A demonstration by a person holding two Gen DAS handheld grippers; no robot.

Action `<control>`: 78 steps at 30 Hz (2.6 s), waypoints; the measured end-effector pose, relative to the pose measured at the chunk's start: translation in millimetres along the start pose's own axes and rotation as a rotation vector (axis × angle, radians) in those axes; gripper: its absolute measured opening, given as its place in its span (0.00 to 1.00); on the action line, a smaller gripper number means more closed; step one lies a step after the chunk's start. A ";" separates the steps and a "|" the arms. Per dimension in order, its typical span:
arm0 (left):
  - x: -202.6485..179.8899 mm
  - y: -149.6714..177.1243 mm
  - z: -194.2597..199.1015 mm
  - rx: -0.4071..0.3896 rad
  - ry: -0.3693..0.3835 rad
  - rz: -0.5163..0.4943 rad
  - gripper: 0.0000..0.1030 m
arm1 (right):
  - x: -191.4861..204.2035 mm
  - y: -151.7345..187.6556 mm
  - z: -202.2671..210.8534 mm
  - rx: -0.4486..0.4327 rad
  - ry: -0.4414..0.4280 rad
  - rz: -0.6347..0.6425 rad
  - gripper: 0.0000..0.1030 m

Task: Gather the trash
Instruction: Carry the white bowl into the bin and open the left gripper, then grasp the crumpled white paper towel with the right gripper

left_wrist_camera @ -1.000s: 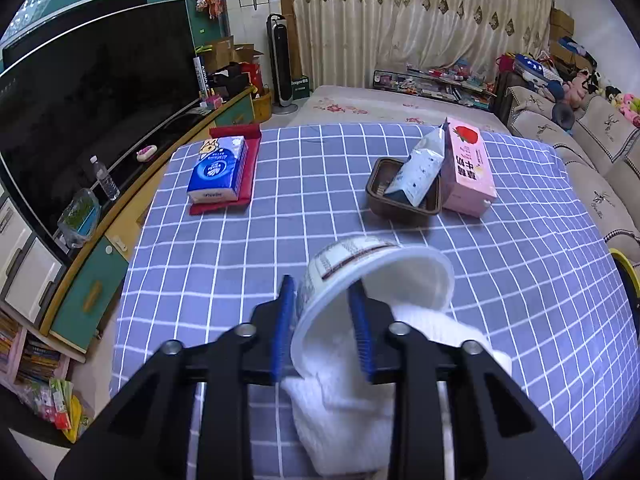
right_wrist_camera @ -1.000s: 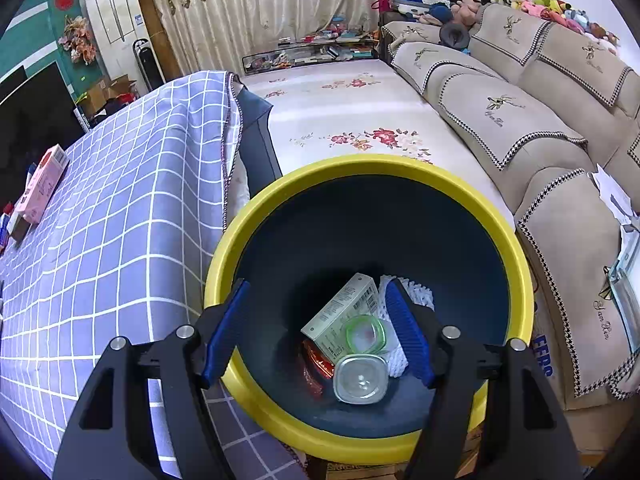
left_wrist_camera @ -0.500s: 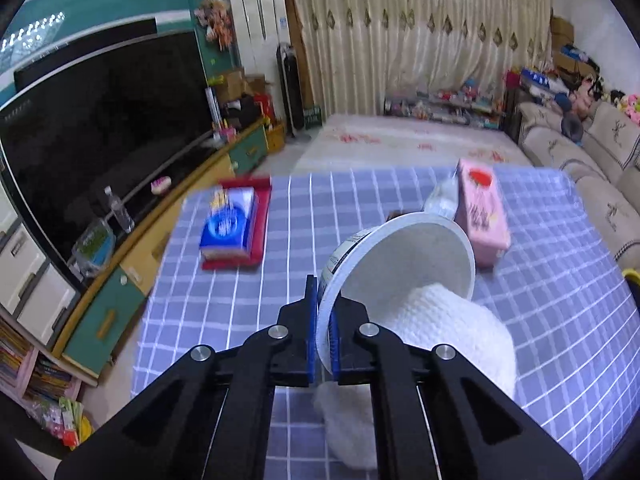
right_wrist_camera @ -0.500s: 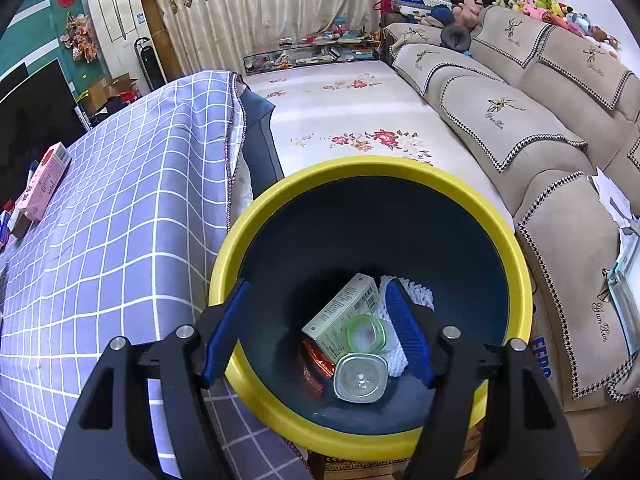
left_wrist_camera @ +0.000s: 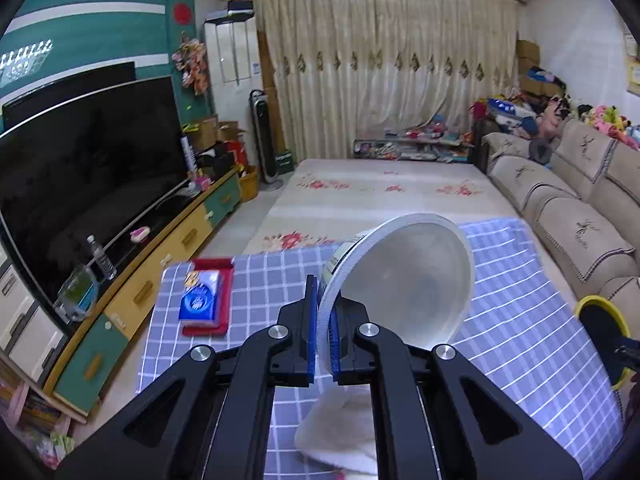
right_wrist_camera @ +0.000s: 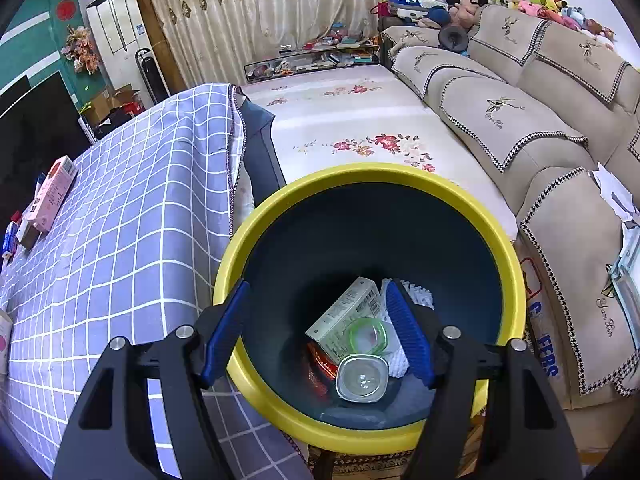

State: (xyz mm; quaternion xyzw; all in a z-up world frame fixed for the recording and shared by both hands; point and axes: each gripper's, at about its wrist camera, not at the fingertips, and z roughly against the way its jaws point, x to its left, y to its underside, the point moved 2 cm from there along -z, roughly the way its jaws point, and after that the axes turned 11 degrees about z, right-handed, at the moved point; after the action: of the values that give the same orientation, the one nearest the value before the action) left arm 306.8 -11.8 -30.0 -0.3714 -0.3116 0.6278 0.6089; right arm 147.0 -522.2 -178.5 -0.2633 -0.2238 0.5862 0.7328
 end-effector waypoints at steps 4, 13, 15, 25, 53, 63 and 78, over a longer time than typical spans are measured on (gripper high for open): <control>-17.5 -12.5 18.1 -0.021 0.045 -0.007 0.06 | -3.2 0.6 4.6 -0.010 -0.004 -0.007 0.65; -95.0 -8.4 42.4 0.028 0.204 -0.086 0.06 | -20.8 4.0 30.9 -0.063 0.012 -0.039 0.65; -120.2 -1.3 44.7 0.044 0.248 -0.111 0.06 | -26.4 5.5 40.4 -0.077 0.024 -0.041 0.65; -293.2 60.7 34.0 0.176 0.474 -0.292 0.06 | -78.3 27.6 101.3 -0.152 0.116 -0.091 0.67; -419.7 148.1 -25.0 0.384 0.581 -0.376 0.42 | -129.5 58.4 107.2 -0.130 0.145 -0.179 0.71; -273.1 102.6 61.6 0.232 0.535 -0.209 0.68 | -82.4 38.6 87.4 -0.094 0.070 -0.085 0.73; -11.4 95.7 155.5 0.038 0.088 0.052 0.77 | 176.1 -30.1 60.7 -0.084 -0.363 0.377 0.73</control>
State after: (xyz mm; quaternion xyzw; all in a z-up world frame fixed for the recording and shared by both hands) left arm 124.1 -19.8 -27.3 -0.3951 -0.2626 0.6322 0.6125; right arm 168.1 -347.9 -109.4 -0.2211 -0.3226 0.7402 0.5469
